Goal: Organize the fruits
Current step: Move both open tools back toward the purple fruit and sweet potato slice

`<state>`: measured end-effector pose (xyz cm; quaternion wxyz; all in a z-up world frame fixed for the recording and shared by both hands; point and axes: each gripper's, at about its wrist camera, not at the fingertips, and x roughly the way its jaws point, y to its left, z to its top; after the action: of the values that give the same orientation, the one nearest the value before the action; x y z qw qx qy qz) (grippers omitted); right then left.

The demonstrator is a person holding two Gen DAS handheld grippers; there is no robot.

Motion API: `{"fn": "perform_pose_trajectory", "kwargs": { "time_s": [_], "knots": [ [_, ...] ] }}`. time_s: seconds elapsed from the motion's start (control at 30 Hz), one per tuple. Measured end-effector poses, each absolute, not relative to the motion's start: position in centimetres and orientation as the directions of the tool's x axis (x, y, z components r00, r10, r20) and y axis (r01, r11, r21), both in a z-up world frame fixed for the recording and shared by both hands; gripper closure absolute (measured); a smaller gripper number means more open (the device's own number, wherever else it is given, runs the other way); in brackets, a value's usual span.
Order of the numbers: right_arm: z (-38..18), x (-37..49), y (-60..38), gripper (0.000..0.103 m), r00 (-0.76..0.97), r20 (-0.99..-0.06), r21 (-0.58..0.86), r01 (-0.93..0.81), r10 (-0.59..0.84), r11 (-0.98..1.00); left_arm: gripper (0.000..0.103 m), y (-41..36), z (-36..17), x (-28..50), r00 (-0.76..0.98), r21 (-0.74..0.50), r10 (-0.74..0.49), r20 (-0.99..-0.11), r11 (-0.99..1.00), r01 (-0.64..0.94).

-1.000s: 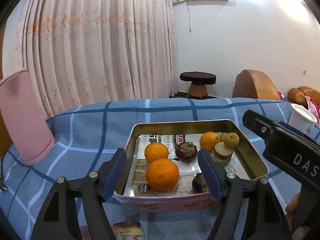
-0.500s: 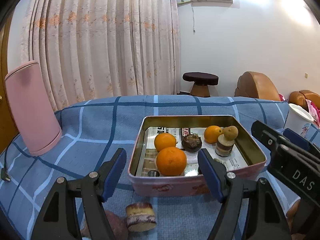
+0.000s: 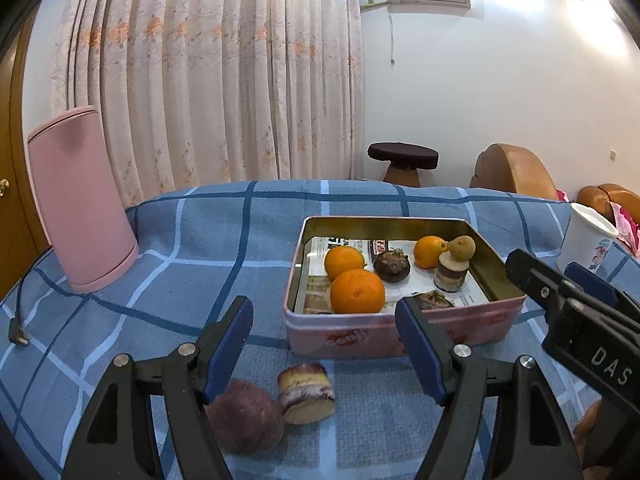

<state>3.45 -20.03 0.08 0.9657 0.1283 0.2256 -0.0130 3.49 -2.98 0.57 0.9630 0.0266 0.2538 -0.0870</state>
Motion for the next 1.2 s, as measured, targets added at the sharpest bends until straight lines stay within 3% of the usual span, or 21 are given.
{"fn": "perform_pose_trajectory", "kwargs": {
  "time_s": [0.47, 0.67, 0.8, 1.1, 1.2],
  "knots": [
    [0.0, 1.5, -17.7, 0.012, 0.886, -0.453, 0.234, 0.014, 0.097, 0.972, 0.028, -1.0, 0.3, 1.8, 0.839, -0.013, -0.154, -0.522, 0.985, 0.172],
    [-0.6, 1.3, -16.9, 0.013, 0.847, -0.503, 0.273, -0.031, 0.171, 0.961, 0.028, 0.8, -0.1, 0.9, 0.823, -0.009, -0.143, -0.55, 0.986, 0.166],
    [-1.1, 1.3, -15.3, 0.023, 0.807, -0.54, 0.275, -0.099, 0.239, 0.956, 0.028, 3.0, -0.4, 0.1, 0.807, -0.014, -0.136, -0.575, 0.987, 0.157],
    [-2.3, 3.3, -10.0, 0.024, 0.709, -0.627, 0.239, -0.219, 0.322, 0.946, 0.028, 8.7, -0.9, 0.1, 0.773, -0.044, -0.077, -0.629, 0.997, 0.063],
    [-2.8, 4.6, -8.3, 0.039, 0.676, -0.664, 0.216, -0.236, 0.32, 0.947, 0.028, 9.5, -0.9, 0.1, 0.775, -0.031, -0.055, -0.629, 0.998, 0.046]
  ]
}}
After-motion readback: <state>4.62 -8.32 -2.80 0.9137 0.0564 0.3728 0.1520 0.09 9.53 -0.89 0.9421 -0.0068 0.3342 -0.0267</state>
